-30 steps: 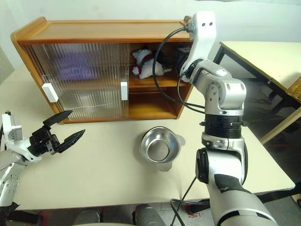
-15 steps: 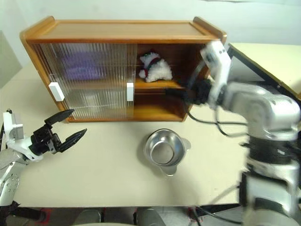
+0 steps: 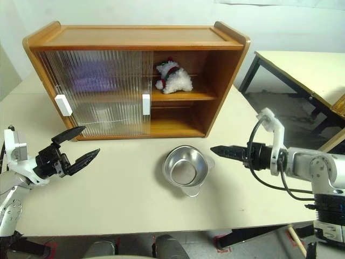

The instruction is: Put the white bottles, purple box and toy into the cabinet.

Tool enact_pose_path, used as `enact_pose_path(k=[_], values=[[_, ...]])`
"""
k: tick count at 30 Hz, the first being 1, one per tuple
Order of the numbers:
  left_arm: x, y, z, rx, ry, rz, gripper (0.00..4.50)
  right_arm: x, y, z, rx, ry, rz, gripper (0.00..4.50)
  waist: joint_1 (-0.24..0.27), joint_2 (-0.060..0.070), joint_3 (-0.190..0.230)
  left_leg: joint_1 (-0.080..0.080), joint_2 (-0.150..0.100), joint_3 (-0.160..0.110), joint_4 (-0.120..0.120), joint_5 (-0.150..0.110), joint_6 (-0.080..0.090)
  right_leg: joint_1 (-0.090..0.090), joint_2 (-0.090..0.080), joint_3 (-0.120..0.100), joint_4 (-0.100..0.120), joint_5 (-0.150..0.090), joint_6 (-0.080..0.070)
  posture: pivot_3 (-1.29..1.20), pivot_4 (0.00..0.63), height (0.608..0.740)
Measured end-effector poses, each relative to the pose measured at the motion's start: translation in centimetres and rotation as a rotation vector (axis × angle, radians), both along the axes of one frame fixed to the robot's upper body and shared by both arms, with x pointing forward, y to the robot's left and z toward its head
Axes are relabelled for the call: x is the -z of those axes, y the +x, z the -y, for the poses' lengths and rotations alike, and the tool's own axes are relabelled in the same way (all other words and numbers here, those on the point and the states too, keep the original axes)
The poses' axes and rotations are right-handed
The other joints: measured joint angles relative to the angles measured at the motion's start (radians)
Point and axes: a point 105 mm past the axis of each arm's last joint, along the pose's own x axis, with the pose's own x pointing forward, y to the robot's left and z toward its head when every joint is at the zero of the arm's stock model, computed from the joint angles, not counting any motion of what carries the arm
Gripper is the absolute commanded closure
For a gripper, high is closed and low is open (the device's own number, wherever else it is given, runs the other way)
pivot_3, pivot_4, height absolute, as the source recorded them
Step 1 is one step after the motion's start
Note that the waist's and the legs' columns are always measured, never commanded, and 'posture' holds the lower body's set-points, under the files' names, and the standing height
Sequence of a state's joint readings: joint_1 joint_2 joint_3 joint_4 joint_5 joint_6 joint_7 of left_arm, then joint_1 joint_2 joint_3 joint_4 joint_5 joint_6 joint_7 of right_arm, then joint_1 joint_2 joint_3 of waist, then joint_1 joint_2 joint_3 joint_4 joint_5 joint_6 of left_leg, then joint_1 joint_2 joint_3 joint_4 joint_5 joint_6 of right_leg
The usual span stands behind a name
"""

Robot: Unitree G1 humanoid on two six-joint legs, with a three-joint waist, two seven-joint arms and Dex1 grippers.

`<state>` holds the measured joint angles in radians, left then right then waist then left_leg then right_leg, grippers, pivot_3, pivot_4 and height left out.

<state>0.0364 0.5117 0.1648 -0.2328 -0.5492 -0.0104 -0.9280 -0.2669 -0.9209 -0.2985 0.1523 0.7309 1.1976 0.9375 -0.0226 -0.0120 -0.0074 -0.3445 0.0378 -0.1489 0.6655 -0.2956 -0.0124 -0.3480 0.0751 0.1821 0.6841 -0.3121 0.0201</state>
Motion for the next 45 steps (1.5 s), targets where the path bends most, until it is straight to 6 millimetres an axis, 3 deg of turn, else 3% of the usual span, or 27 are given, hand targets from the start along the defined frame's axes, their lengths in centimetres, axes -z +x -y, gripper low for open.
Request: enact_pose_path(k=[6, 16, 20, 29, 38, 45], values=[[0.1, -0.1, 0.2, 0.008, 0.002, -0.005, 0.00, 2.4, 0.2, 0.4, 0.135, 0.099, -0.090, 0.03, -0.001, 0.000, 0.000, 0.000, 0.000, 0.000, 0.000, 0.000, 0.000, 0.000, 0.000, 0.000, 0.000, 0.001, -0.001, -0.05, 0.004, 0.740], [0.2, -0.1, 0.2, 0.017, 0.005, -0.007, 0.00, 3.9, 0.0, -0.5, 0.188, 0.217, -0.211, 0.03, -0.002, 0.001, 0.000, -0.001, 0.000, 0.000, -0.001, 0.000, 0.001, 0.000, 0.000, 0.000, 0.000, 0.001, -0.001, -0.05, 0.002, 0.740], [0.2, -0.1, 0.2, 0.019, 0.007, -0.006, 0.00, 3.8, -0.6, -1.6, 0.145, 0.263, -0.246, 0.95, -0.002, 0.001, 0.000, -0.001, 0.000, 0.000, -0.001, 0.000, 0.001, 0.000, 0.000, 0.000, 0.000, 0.001, -0.001, -0.05, 0.003, 0.740], [0.2, -0.2, 0.2, 0.018, 0.010, -0.003, 0.00, 3.6, -0.7, -2.5, 0.122, 0.323, -0.252, 4.36, -0.002, 0.001, -0.001, 0.000, 0.000, 0.000, -0.001, 0.000, 0.001, 0.000, 0.001, 0.000, 0.000, 0.001, -0.001, -0.05, 0.005, 0.740], [0.2, -0.2, 0.2, 0.017, 0.013, -0.003, 0.00, 3.0, -0.4, -2.9, 0.113, 0.358, -0.219, 4.47, -0.002, 0.001, -0.001, 0.000, 0.000, 0.000, -0.001, 0.000, 0.001, 0.000, 0.001, 0.000, 0.000, 0.001, -0.002, -0.05, 0.009, 0.740], [0.1, -0.1, 0.2, 0.018, 0.020, -0.001, 0.00, 1.4, 0.9, -4.1, 0.143, 0.556, -0.178, 4.47, -0.007, 0.002, -0.001, 0.000, 0.000, 0.000, -0.001, 0.000, 0.001, -0.002, 0.001, 0.000, 0.000, 0.004, -0.008, -0.05, 0.010, 0.740]])
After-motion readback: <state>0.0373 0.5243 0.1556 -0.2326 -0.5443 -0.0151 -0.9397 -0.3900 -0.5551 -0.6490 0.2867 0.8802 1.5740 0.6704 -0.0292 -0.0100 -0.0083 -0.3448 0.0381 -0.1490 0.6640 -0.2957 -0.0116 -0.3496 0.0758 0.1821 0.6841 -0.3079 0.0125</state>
